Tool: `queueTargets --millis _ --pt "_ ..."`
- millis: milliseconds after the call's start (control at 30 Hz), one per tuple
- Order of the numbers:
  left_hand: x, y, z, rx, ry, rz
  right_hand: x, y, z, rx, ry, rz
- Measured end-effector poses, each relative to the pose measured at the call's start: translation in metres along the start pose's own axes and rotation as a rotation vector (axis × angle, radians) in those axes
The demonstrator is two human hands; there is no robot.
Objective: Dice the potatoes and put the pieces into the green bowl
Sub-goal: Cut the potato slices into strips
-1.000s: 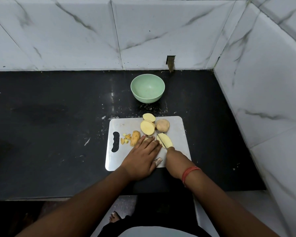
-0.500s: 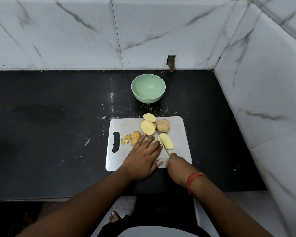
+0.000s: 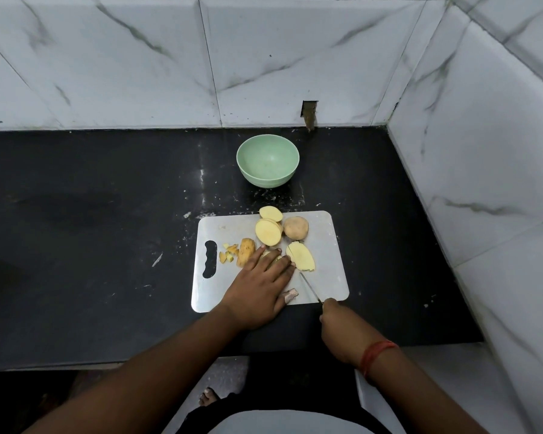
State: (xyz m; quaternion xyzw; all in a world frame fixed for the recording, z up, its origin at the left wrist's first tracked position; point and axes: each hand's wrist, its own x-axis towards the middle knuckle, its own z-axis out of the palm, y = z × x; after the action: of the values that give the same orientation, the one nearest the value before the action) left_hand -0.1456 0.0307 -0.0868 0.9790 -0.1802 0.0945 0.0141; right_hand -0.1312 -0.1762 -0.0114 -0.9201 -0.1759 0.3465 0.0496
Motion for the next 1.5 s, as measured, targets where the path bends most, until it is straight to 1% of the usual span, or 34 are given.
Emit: queueTargets --millis 133,200,267,333,400,533,633,733,800,867,933,967,1033,1067,1133,1233,1333,1500 --pt "-0.001 0.002 0.000 -0.011 0.018 0.007 -0.011 0.013 -0.013 0.172 0.005 -0.022" --pt "-0.001 0.002 0.000 -0.012 0.037 0.013 -0.013 0.018 -0.025 0.234 0.050 -0.017" --pt "-0.001 0.002 -0.001 0.002 0.043 0.029 -0.007 0.022 -0.033 0.232 0.110 0.006" --pt "0.000 0.002 -0.001 0.017 0.032 0.056 0.005 0.026 -0.040 0.191 0.133 0.040" --pt "0.001 0.001 -0.003 0.020 0.009 0.086 0.020 0.027 -0.046 0.089 0.142 0.047" --pt "0.006 0.001 -0.004 0.022 -0.015 0.137 0.040 0.022 -0.058 -0.116 0.129 -0.026" --pt "0.011 0.009 -0.005 0.020 -0.016 0.164 0.048 0.020 -0.068 -0.247 0.162 -0.058" --pt "0.014 0.020 -0.004 -0.007 -0.004 0.155 0.051 0.026 -0.075 -0.302 0.162 -0.051" --pt "0.015 0.026 -0.005 -0.053 0.023 0.098 0.053 0.032 -0.076 -0.254 0.147 -0.032" --pt "0.016 0.027 -0.007 -0.111 0.058 -0.033 0.051 0.038 -0.075 -0.107 0.124 0.003" --pt "0.016 0.024 -0.009 -0.121 0.058 -0.168 0.046 0.040 -0.071 0.122 0.159 0.058" --pt "0.016 0.022 -0.010 -0.114 0.037 -0.210 0.045 0.040 -0.067 0.280 0.200 0.083" --pt "0.019 0.019 -0.010 -0.098 0.001 -0.237 0.046 0.036 -0.058 0.575 0.295 0.115" --pt "0.021 0.019 -0.011 -0.096 -0.006 -0.234 0.050 0.032 -0.055 0.650 0.335 0.117" --pt "0.025 0.021 -0.012 -0.094 -0.007 -0.225 0.061 0.026 -0.049 0.654 0.397 0.118" --pt "0.029 0.023 -0.014 -0.113 -0.007 -0.243 0.071 0.013 -0.050 0.561 0.475 0.111" --pt "0.030 0.023 -0.014 -0.146 -0.013 -0.255 0.074 0.005 -0.050 0.501 0.504 0.058" --pt "0.028 0.028 -0.010 -0.214 -0.028 -0.281 0.079 0.003 -0.049 0.517 0.517 0.026"
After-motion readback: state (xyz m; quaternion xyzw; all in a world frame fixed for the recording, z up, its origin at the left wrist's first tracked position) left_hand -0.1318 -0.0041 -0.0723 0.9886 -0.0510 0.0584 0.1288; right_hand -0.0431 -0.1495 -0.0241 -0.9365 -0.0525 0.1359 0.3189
